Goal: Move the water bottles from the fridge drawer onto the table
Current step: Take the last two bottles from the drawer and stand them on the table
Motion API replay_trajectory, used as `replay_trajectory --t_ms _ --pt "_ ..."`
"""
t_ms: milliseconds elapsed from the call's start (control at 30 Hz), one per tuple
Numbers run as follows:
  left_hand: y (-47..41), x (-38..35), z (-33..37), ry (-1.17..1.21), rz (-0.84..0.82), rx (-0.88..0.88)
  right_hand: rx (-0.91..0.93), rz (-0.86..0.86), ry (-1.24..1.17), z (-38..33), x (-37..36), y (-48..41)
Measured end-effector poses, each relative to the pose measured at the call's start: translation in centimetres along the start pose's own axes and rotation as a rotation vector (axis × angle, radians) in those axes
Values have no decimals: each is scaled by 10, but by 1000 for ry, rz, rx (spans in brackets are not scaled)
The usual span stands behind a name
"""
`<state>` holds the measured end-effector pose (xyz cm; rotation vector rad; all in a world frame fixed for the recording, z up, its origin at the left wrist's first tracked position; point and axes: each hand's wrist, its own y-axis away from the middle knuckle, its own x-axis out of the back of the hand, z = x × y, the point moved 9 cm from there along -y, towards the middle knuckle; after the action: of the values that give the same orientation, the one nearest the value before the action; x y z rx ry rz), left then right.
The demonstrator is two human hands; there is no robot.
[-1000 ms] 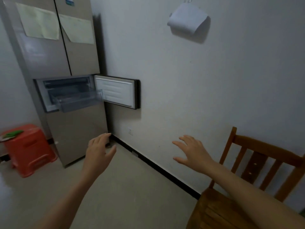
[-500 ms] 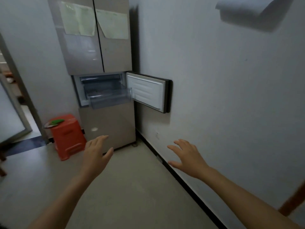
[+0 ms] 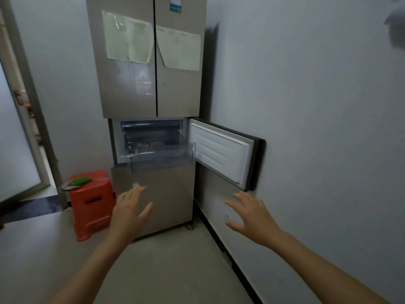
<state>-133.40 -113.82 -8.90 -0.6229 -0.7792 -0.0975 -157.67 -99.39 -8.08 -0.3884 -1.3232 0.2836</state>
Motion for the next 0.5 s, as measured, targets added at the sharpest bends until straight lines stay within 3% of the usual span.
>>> replay_trajectory --t_ms 500 --pt "-146 -116 -32 -43 -37 95 13 -208 -108 96 -134 -154"
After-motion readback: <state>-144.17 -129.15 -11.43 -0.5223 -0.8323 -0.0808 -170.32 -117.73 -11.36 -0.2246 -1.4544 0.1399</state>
